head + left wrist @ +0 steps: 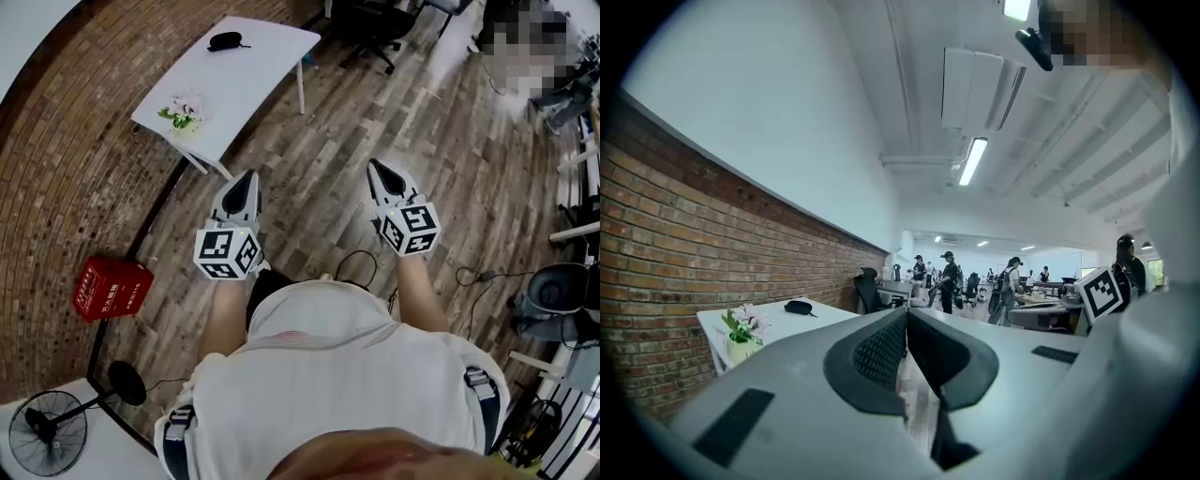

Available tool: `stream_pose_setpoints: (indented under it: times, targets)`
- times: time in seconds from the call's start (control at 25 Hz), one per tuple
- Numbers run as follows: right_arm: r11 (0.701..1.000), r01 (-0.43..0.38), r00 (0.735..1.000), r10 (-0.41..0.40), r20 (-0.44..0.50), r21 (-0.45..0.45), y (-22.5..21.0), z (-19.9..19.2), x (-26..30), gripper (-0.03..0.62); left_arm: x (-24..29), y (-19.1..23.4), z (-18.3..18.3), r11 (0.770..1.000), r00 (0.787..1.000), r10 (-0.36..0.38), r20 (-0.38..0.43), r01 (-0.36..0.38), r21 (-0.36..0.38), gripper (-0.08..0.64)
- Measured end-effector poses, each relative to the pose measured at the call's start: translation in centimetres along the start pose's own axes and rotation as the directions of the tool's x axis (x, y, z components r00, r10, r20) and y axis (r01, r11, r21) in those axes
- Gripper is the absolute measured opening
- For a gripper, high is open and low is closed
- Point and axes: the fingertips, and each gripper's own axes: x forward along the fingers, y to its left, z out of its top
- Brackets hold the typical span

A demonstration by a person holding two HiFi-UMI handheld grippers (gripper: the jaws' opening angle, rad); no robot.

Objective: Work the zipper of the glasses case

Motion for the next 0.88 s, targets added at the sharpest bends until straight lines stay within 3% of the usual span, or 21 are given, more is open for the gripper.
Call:
stream_pose_setpoints:
  times: [0.2,0.52,0.88]
  targets:
    - [0.999,-0.027,0.999,0.026,0.036,0.023,0.0,0.1,0.2,0.054,0.6,-0.1,-0.3,1.0,1.0,-0.001,-0.009,0.001,0.004,0.018]
    - [0.997,-0.028,1.0,0.028,0.002,0.066,-1.3,-1.2,2.7,0.054,2.6,1.4,-0.7,1.0,0.999,0.01,-0.049,-0.01,0.004,0.019]
    - [0.996,-0.037,0.996,0.043,-0.075,0.08,-3.7,-2.0,10.6,0.054,10.5,6.5,-1.8,0.999,0.996,-0.011,-0.086,0.007,-0.049,0.02]
